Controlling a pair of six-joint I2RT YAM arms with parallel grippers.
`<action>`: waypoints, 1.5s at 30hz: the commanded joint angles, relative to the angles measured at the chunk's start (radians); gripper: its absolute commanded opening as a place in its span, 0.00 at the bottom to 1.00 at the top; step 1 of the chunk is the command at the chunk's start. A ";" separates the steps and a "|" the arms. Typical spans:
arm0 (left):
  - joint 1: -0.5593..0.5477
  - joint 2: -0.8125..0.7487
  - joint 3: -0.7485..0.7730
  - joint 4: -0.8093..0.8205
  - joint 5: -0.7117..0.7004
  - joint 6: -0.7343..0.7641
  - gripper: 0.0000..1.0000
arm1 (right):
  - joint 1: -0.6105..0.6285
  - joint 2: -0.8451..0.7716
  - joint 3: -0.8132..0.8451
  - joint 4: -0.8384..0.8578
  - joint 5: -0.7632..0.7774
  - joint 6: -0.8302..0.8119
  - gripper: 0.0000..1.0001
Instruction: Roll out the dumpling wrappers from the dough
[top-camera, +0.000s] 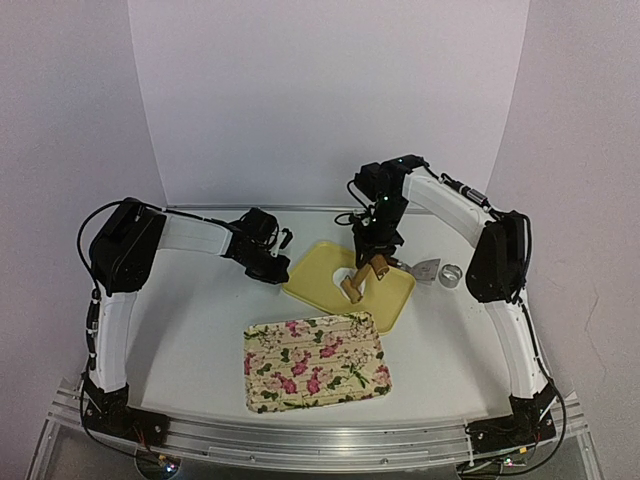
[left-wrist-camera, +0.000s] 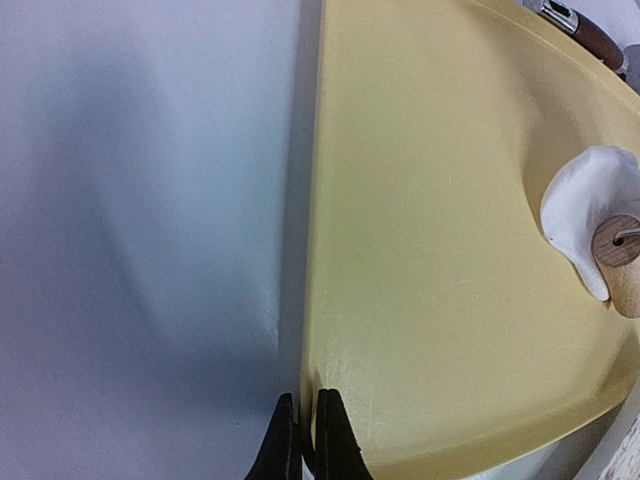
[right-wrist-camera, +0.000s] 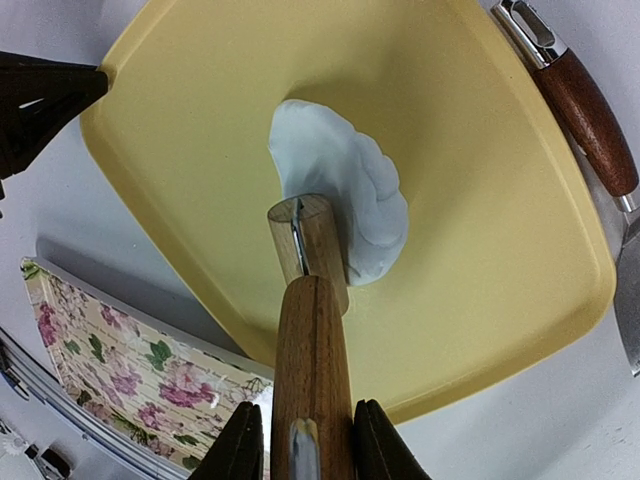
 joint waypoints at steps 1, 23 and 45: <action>-0.032 0.003 -0.006 -0.047 0.055 0.001 0.00 | 0.027 0.168 -0.076 -0.212 -0.010 -0.008 0.00; -0.034 0.007 0.000 -0.048 0.052 -0.005 0.00 | 0.027 0.201 -0.062 -0.204 -0.005 -0.005 0.00; -0.034 -0.034 -0.039 -0.051 -0.015 -0.058 0.00 | 0.027 -0.190 0.033 -0.042 -0.328 0.186 0.00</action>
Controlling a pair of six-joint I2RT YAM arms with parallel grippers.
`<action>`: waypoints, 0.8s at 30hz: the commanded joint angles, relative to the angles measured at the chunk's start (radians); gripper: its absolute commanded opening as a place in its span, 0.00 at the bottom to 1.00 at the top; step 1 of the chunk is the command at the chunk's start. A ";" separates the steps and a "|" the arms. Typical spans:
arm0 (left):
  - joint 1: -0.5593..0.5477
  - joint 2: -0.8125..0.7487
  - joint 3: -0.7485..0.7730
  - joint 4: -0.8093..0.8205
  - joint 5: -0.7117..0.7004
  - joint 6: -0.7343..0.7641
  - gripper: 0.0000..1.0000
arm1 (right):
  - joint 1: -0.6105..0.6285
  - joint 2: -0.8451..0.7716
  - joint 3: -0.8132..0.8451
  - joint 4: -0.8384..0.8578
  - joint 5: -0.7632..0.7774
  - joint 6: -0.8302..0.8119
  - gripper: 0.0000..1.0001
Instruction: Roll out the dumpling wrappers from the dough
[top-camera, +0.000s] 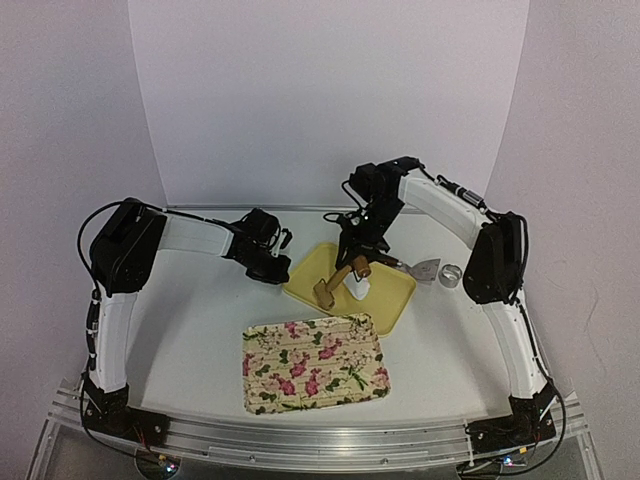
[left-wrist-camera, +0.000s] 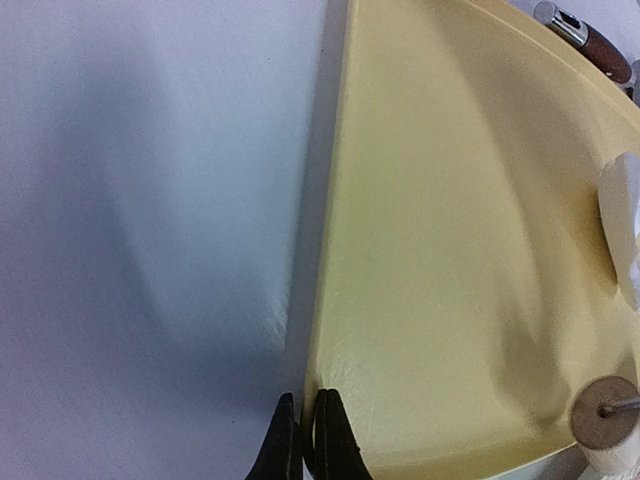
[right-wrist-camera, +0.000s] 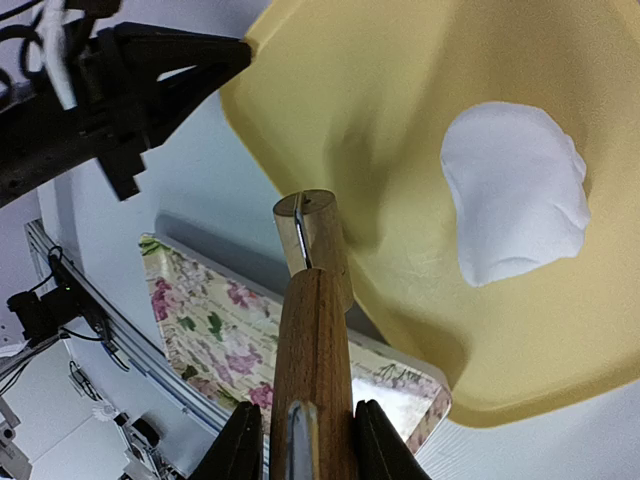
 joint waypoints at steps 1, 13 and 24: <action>-0.024 -0.034 -0.040 -0.050 0.013 -0.014 0.00 | 0.010 -0.203 0.019 -0.076 -0.055 0.081 0.00; -0.024 -0.101 -0.110 -0.035 -0.010 -0.082 0.00 | -0.009 -0.279 -0.087 -0.260 0.306 0.106 0.00; -0.047 -0.174 -0.214 -0.032 -0.064 -0.237 0.00 | -0.009 -0.154 -0.040 -0.279 0.377 0.067 0.00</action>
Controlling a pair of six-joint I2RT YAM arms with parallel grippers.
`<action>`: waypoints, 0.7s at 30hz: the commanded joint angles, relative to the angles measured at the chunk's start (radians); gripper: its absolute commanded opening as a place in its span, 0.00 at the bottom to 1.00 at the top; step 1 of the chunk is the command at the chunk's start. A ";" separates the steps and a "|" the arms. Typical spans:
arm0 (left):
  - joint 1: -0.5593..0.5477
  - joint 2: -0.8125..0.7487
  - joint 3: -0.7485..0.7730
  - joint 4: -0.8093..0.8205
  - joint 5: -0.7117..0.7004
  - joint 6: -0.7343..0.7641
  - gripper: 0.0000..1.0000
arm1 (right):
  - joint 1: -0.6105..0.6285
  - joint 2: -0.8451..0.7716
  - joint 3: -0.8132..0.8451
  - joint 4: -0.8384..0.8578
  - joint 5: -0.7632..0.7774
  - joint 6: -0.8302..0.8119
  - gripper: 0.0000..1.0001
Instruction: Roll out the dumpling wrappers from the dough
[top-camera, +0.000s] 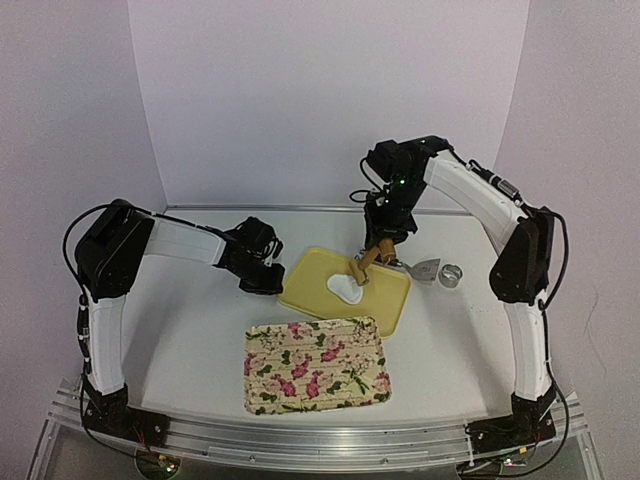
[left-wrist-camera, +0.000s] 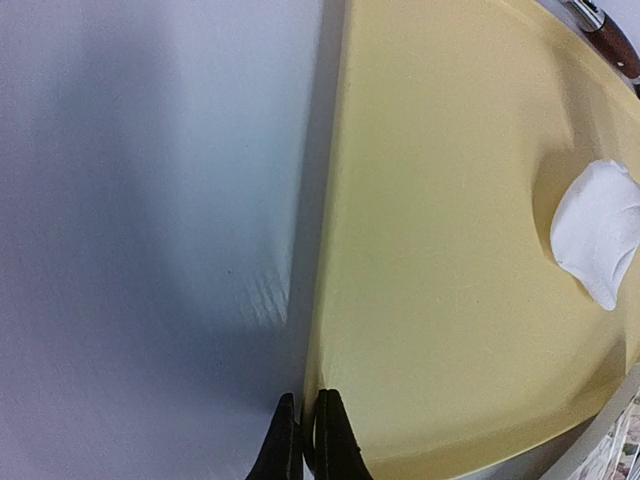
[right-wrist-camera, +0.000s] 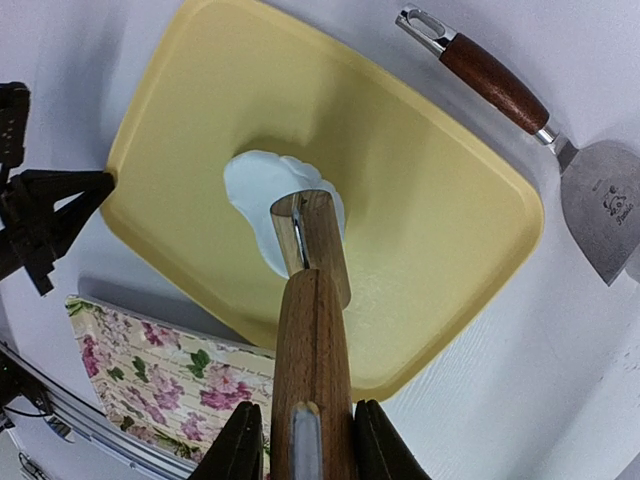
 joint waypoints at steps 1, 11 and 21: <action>-0.016 -0.061 -0.060 -0.035 -0.032 -0.082 0.00 | 0.002 0.038 0.062 -0.260 0.043 -0.022 0.00; -0.025 -0.062 -0.071 -0.032 -0.028 -0.096 0.00 | 0.002 0.081 0.060 -0.238 0.005 -0.039 0.00; -0.030 -0.046 -0.042 -0.040 -0.028 -0.097 0.00 | 0.002 0.112 0.033 -0.233 0.033 -0.044 0.00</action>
